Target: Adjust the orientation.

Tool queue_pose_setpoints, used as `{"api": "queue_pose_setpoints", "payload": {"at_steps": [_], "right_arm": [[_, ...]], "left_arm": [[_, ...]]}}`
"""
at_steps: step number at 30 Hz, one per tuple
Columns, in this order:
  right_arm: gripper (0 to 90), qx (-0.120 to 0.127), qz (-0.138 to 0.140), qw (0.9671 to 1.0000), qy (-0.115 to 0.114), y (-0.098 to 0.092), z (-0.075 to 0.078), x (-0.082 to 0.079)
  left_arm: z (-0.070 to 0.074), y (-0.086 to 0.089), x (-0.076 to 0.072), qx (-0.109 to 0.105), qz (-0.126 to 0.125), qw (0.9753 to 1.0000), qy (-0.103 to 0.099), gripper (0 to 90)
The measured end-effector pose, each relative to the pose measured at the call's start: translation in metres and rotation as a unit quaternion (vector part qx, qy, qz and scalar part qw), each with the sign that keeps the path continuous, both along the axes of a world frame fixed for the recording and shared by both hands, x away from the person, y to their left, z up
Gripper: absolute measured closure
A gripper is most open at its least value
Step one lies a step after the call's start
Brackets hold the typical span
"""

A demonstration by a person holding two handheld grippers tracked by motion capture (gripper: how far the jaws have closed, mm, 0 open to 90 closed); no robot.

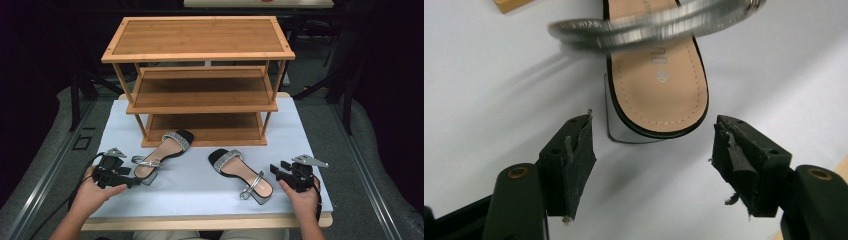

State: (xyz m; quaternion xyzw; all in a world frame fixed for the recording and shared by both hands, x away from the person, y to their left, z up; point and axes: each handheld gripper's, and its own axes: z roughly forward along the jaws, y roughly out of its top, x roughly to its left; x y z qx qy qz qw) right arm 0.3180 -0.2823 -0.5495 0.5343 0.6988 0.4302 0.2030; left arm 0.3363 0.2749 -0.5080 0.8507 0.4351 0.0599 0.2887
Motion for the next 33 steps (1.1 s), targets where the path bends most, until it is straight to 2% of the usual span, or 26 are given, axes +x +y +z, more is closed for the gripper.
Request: {"api": "queue_pose_setpoints", "payload": {"at_steps": [5,8,11,15,17,22,26,28,33], "right_arm": [[48.8,0.0,-0.001,1.0,0.0,0.0,0.0,0.0],[48.7,-0.001,0.001,1.0,0.001,-0.001,0.0,0.0],[48.7,0.003,-0.001,1.0,-0.004,0.0,-0.002,0.001],[48.7,0.0,0.001,1.0,0.002,0.0,-0.002,0.001],[48.7,0.003,0.0,1.0,-0.004,0.0,-0.002,0.001],[48.7,0.001,0.002,1.0,0.002,0.0,-0.002,0.001],[48.7,0.0,0.004,1.0,0.002,0.001,-0.002,0.001],[48.7,-0.002,0.002,1.0,0.002,0.001,-0.002,0.001],[48.7,0.001,0.004,1.0,0.003,0.0,-0.002,0.002]], "left_arm": [[-0.01,-0.008,0.003,0.003,-0.014,0.9999,-0.003,37.9],[-0.013,-0.013,0.005,0.02,-0.015,0.9995,-0.017,42.1],[-0.012,-0.015,0.005,0.024,-0.012,0.9995,-0.015,42.2],[-0.011,-0.023,0.002,0.025,-0.007,0.9996,-0.01,42.2],[-0.01,-0.028,0.0,0.018,-0.008,0.9997,-0.01,41.7],[-0.011,-0.049,-0.006,0.006,-0.027,0.9995,-0.013,39.1],[-0.014,-0.06,-0.005,-0.001,-0.038,0.9991,-0.016,35.4],[-0.017,-0.063,-0.003,-0.014,-0.037,0.9991,-0.015,32.7],[-0.023,-0.068,0.0,-0.01,-0.045,0.9985,-0.03,29.0]]}}
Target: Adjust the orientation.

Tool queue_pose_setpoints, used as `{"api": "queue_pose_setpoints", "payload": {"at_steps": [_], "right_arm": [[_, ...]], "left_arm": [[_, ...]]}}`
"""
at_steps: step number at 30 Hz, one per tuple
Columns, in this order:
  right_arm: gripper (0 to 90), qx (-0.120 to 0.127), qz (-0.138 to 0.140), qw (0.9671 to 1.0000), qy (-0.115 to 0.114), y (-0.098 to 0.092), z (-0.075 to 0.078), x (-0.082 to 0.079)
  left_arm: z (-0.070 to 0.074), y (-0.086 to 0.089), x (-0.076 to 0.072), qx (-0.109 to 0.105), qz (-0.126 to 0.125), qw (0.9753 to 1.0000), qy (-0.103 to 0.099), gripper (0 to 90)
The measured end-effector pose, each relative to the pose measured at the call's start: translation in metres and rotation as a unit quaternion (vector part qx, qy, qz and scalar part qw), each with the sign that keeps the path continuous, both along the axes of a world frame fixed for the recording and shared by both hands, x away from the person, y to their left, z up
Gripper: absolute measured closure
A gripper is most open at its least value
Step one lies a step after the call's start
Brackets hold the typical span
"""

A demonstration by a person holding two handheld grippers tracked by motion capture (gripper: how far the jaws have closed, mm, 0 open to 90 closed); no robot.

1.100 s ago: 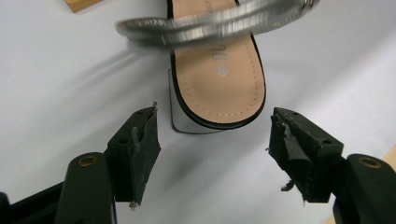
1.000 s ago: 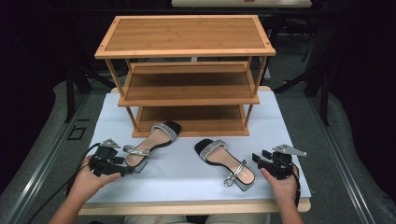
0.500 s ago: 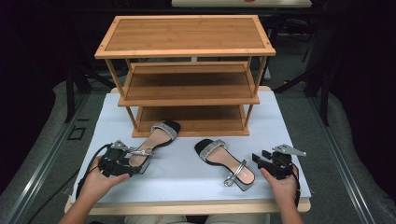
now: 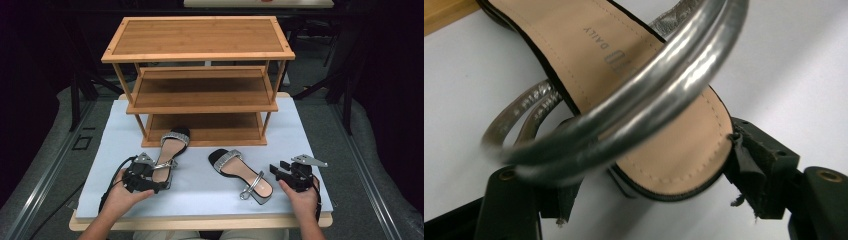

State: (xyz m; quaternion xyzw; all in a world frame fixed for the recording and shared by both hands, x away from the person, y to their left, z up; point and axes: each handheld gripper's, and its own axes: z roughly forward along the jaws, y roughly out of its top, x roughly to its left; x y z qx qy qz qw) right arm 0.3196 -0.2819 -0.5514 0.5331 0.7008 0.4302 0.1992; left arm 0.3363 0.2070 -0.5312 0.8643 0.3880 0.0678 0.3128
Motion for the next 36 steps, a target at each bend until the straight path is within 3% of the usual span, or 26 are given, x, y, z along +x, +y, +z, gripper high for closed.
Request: {"api": "queue_pose_setpoints", "payload": {"at_steps": [8,14,17,27,36], "right_arm": [[48.7,0.001,0.0,1.0,-0.002,0.0,0.0,0.0],[48.7,0.0,0.001,1.0,0.0,0.001,0.0,0.0],[48.7,0.0,0.0,1.0,0.0,0.001,0.0,0.0],[48.7,0.006,-0.003,1.0,0.002,-0.001,-0.001,0.0],[48.7,0.007,-0.002,1.0,0.001,-0.002,-0.001,0.0]], "left_arm": [[0.001,-0.002,0.0,0.013,-0.006,0.9999,-0.008,30.1],[0.017,-0.005,0.007,-0.01,0.02,0.9997,0.001,30.8],[0.023,-0.009,0.013,-0.014,0.031,0.9994,0.003,31.1],[0.019,-0.03,0.042,-0.03,0.076,0.9967,0.001,31.4],[0.015,-0.047,0.068,-0.02,0.103,0.9944,0.002,31.7]]}}
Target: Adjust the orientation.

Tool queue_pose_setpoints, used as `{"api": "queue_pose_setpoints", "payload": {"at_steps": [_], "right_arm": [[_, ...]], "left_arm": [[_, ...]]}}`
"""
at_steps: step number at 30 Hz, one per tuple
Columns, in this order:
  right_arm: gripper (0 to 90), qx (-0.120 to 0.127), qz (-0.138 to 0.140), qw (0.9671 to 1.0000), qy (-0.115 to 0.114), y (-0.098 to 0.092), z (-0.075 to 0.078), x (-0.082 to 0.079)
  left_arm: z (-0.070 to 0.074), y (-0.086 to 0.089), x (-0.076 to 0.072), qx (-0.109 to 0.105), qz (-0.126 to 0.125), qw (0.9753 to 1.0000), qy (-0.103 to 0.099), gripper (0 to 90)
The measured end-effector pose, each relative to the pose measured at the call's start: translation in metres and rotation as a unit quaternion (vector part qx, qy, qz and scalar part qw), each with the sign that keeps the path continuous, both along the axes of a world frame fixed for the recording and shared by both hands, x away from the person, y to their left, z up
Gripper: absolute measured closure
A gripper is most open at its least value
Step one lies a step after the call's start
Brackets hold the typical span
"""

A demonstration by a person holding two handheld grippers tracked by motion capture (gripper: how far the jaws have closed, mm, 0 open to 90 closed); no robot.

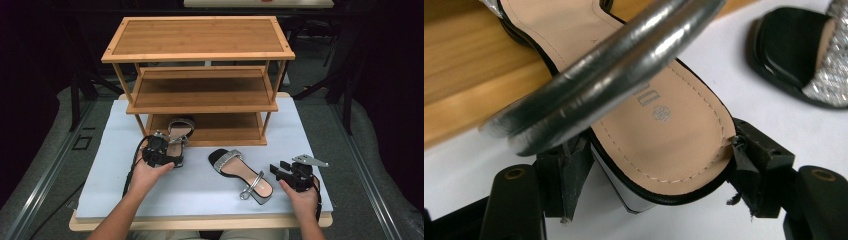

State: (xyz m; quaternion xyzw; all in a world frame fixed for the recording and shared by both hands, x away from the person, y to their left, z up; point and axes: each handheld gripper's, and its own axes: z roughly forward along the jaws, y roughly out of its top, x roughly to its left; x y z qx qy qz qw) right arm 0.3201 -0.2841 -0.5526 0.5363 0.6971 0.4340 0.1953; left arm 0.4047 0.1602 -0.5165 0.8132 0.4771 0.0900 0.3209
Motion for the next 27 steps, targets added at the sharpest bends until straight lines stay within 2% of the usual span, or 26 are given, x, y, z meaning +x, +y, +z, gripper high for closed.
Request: {"api": "queue_pose_setpoints", "payload": {"at_steps": [5,8,11,13,16,27], "right_arm": [[48.7,0.004,0.001,1.0,-0.007,0.0,-0.001,0.001],[48.7,0.006,0.002,1.0,-0.004,0.0,-0.001,0.001],[48.7,0.002,0.002,1.0,0.002,0.0,-0.001,0.0],[48.7,0.004,0.002,1.0,-0.001,0.0,-0.001,0.0],[48.7,-0.003,0.003,1.0,0.002,0.0,-0.001,0.0],[48.7,0.0,0.002,1.0,-0.002,0.0,-0.001,0.0]], "left_arm": [[0.002,-0.002,0.015,0.0,0.004,1.0,0.002,31.8],[0.0,-0.003,0.024,-0.006,0.011,0.9999,0.0,31.7],[-0.002,-0.005,0.03,-0.002,0.011,0.9999,-0.003,31.7],[-0.004,-0.007,0.034,0.003,0.013,0.9999,-0.011,31.7],[-0.007,-0.006,0.038,0.002,0.013,0.9998,-0.012,31.8],[-0.008,-0.006,0.053,0.001,0.012,0.9998,-0.014,31.7]]}}
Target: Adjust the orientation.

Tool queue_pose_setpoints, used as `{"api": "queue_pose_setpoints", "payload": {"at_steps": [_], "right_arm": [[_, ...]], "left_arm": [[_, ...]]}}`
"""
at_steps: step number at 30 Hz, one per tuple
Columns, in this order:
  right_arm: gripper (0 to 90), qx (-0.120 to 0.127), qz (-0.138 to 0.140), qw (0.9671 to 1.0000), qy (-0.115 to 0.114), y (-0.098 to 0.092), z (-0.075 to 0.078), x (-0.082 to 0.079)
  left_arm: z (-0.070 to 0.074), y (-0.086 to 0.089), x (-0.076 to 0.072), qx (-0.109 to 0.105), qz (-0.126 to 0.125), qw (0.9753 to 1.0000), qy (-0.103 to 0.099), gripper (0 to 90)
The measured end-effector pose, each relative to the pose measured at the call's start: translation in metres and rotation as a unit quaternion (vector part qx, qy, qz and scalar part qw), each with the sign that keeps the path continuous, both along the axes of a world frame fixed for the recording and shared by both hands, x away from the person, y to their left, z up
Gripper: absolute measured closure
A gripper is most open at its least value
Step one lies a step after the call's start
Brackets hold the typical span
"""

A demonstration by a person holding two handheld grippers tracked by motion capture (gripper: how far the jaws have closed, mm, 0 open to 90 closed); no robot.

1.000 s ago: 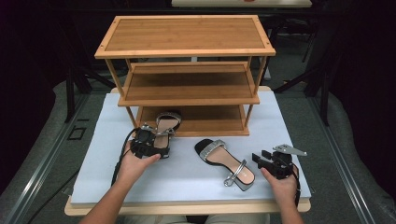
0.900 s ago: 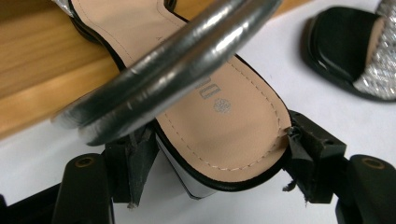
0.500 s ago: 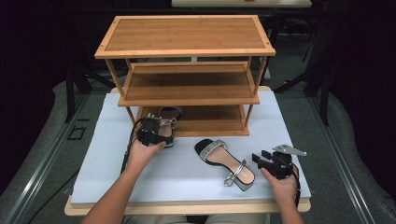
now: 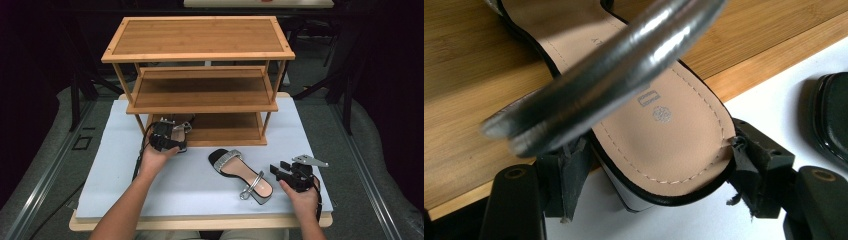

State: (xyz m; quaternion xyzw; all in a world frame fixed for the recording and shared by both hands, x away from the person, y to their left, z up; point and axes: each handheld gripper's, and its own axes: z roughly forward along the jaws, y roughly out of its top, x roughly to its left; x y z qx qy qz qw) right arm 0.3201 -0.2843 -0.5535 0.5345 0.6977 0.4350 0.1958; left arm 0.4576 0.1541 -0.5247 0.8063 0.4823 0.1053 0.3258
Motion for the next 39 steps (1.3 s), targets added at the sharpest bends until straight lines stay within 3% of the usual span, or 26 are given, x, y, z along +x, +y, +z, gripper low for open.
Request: {"api": "queue_pose_setpoints", "payload": {"at_steps": [15,17,19,21,22,23,27,28,30,31,35,39], "right_arm": [[48.5,-0.004,0.004,1.0,0.001,0.0,0.001,-0.001],[48.5,-0.004,0.004,1.0,0.0,0.001,0.001,-0.001],[48.4,-0.004,0.005,1.0,-0.003,0.002,0.003,-0.002],[48.1,-0.008,0.003,0.9999,-0.006,0.004,0.005,-0.002],[48.0,0.003,0.011,0.9998,-0.017,0.005,0.004,-0.001],[48.0,-0.006,0.011,0.9999,-0.01,0.006,0.006,-0.002],[48.0,-0.018,0.016,0.9996,-0.013,0.011,0.011,-0.004],[48.0,-0.012,0.029,0.9994,-0.013,0.011,0.011,-0.004],[48.0,-0.021,0.016,0.9995,-0.015,0.014,0.013,-0.005],[48.0,-0.012,0.029,0.9994,-0.014,0.014,0.014,-0.005],[48.1,-0.009,0.035,0.9992,-0.014,0.017,0.019,-0.004],[48.2,-0.002,0.067,0.9975,-0.019,0.022,0.035,-0.006]], "left_arm": [[-0.001,0.003,-0.004,-0.011,0.007,0.9999,-0.007,31.4],[0.001,0.006,-0.009,-0.008,0.004,0.9999,-0.008,33.1],[0.004,0.01,-0.015,-0.027,0.002,0.9996,0.001,34.5],[0.007,0.014,-0.022,-0.026,-0.007,0.9996,-0.004,34.5],[0.009,0.016,-0.026,-0.028,-0.01,0.9996,-0.002,34.7],[0.01,0.018,-0.029,-0.03,-0.015,0.9994,-0.004,35.0],[0.013,0.024,-0.046,-0.031,-0.029,0.9991,-0.008,36.5],[0.014,0.027,-0.05,-0.03,-0.033,0.999,-0.008,37.2],[0.014,0.03,-0.057,-0.032,-0.037,0.9987,-0.01,38.0],[0.014,0.033,-0.061,-0.032,-0.04,0.9986,-0.01,38.1],[0.016,0.04,-0.075,-0.041,-0.042,0.9981,-0.019,39.6],[0.017,0.047,-0.087,-0.043,-0.045,0.9978,-0.025,41.7]]}}
